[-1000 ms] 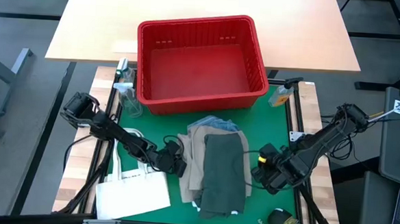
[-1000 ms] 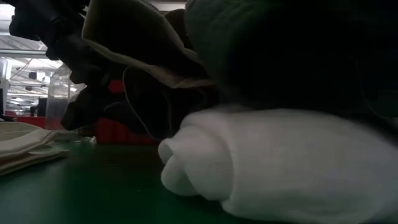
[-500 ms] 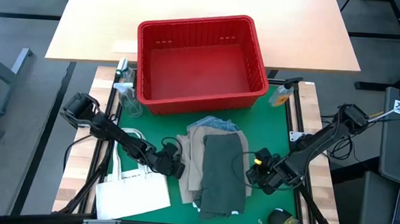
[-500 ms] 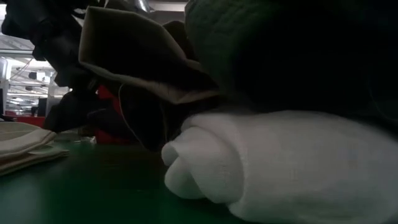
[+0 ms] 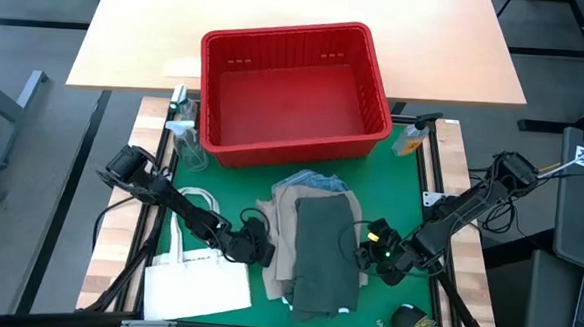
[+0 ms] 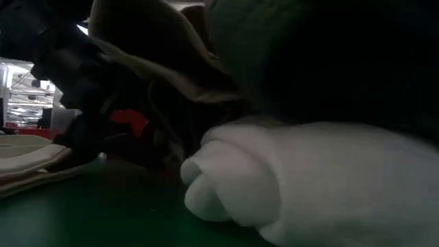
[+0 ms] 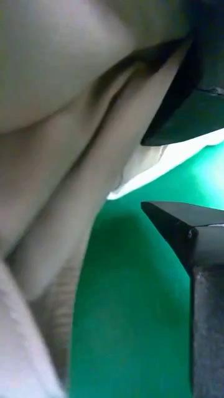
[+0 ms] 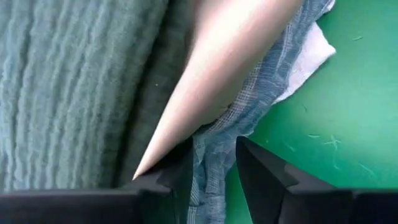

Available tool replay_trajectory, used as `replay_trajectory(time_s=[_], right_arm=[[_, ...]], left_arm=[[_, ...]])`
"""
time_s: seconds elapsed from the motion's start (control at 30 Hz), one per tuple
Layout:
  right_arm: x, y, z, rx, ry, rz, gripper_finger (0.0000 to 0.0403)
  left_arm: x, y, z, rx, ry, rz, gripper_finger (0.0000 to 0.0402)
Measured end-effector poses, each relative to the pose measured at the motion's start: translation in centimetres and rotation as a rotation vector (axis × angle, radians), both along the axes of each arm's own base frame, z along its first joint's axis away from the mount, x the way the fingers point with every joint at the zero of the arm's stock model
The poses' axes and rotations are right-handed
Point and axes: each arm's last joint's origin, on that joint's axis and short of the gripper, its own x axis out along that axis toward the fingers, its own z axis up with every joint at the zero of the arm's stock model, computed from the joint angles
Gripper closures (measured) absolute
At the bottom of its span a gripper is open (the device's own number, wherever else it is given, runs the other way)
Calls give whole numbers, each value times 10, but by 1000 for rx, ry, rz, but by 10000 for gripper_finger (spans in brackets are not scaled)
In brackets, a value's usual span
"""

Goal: Fold Laundry from Bin
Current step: Put the stack of folded clothes into the red bin

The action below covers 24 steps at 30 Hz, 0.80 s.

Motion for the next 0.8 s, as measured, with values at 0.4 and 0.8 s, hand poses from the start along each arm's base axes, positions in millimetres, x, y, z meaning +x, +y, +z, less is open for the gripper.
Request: replay_trajectory(time_s=[0.4,0.8], right_arm=[[1,1,1,9,-11,0,278],[1,1,1,11,-12,1,278]], left_arm=[[28,11,3,35,-16,21,250],[30,17,2,32,-6,33,250]])
